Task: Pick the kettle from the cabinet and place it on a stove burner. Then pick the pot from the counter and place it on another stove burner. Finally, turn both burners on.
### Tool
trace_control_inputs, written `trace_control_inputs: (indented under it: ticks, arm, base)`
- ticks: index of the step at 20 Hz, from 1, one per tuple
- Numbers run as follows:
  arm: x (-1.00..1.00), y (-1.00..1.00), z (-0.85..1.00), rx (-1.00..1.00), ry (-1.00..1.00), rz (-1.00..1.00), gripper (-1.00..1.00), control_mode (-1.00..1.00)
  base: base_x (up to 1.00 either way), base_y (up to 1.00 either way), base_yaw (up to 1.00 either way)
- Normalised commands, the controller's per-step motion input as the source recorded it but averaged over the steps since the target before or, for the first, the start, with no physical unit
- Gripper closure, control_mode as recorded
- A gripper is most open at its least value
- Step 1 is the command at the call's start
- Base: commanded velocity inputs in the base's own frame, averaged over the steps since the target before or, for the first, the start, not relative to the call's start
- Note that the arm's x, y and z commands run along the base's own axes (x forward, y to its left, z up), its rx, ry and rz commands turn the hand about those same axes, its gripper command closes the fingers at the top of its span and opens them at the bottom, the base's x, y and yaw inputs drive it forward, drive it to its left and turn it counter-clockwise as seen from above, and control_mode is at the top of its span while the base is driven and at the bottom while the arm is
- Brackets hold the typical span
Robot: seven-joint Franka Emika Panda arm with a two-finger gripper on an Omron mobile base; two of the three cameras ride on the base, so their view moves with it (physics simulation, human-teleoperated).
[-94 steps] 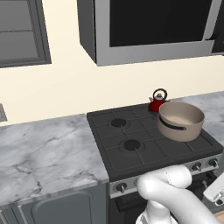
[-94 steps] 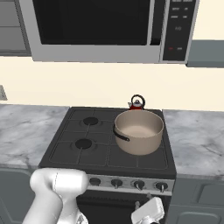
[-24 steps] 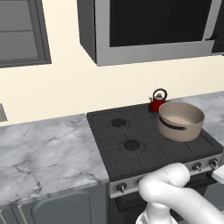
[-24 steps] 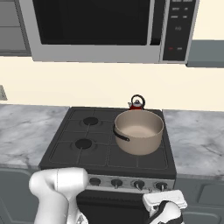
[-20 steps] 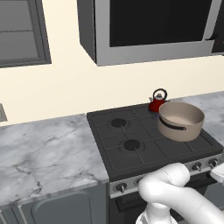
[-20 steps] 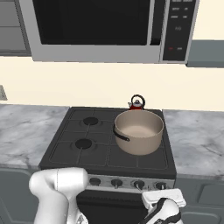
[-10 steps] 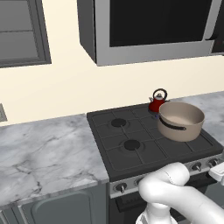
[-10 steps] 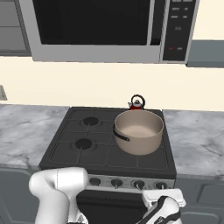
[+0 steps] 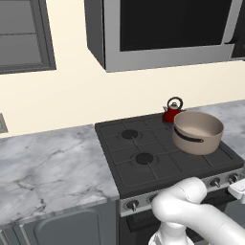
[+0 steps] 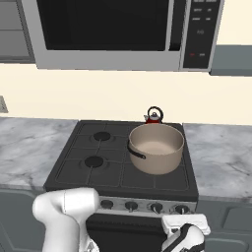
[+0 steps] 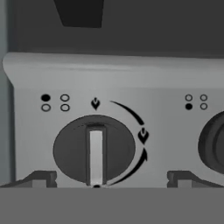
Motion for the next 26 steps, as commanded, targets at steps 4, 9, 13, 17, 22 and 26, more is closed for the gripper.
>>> trace_control_inputs:
  ticks: [4, 9, 13, 17, 22, 26]
  arm:
    - [0.14, 0.0, -0.08, 0.0, -0.04, 0.0, -1.0, -1.0]
    - [0.13, -0.05, -0.21, 0.0, -0.05, 0.0, -1.0, -1.0]
    - [0.08, -0.13, -0.28, 0.0, -0.08, 0.0, -1.0, -1.0]
    - [0.07, -0.12, -0.22, 0.0, -0.08, 0.0, -1.0, -1.0]
    - [0.12, 0.0, -0.01, 0.0, -0.06, 0.0, -1.0, -1.0]
    - [0.37, 0.02, 0.0, 0.0, -0.01, 0.0, 1.0, -1.0]
  base:
    - [0.0, 0.0, 0.0]
    - [0.0, 0.0, 0.0]
    - [0.0, 0.0, 0.0]
    - [0.0, 0.0, 0.0]
    - [0.0, 0.0, 0.0]
    - [0.0, 0.0, 0.0]
